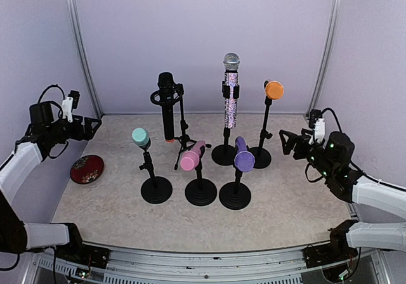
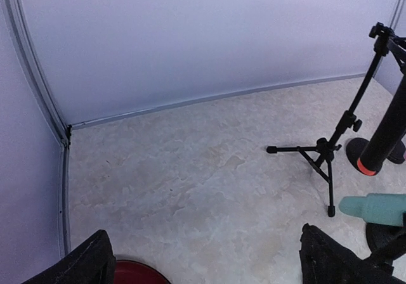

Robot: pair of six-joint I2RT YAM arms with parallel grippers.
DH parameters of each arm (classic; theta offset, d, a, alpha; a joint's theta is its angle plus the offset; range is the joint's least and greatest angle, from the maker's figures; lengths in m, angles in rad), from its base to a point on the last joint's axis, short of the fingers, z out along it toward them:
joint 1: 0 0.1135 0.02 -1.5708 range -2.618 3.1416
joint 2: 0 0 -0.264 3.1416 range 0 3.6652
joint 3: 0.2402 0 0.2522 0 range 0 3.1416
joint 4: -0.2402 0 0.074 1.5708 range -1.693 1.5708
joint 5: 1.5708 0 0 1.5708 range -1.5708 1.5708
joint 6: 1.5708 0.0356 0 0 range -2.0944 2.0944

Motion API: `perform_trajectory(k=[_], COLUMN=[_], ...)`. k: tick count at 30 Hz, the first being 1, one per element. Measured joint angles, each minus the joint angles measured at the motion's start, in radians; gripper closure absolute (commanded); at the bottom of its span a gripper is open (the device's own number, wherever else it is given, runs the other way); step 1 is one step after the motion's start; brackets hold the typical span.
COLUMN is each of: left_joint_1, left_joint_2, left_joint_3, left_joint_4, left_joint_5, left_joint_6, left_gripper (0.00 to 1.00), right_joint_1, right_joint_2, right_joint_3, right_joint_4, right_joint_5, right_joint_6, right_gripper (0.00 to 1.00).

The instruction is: Remove the microphone from the stand

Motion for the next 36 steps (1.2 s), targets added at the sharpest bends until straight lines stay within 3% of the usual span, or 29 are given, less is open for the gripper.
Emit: perform_trajectory(k=[9,16,29,36], left_joint_1=[-0.024,-0.057,-0.177,-0.182], left_joint_2=[-0.142,-0.148,-0.149,-0.16], left_joint_3=[-0.01,-0.014,-0.018,0.006], left_joint_4=[-0.291,-0.364,-0.428,-0.488], left_joint_5=[0.056,0.069,0.06,0.062], left_joint_6=[0.137,0.171,0.202,0.225], left_gripper=[0.01,0.01,0.01,0.01], right_joint_1=[0.369,0.589,0.609,0.615], right_joint_2=[-0.05,0.086,0.378,0.303], right_joint_3=[-0.045,-0.049,-0.049,-0.061], right_joint_4=[-0.145,-0.151,0.09,0.143], right_joint_5=[0.215,0.338,0.373,0.407], right_joint_6=[-0.06,-0.052,-0.081,-0.109], right_gripper=[0.03,0.1,0.19,0.03])
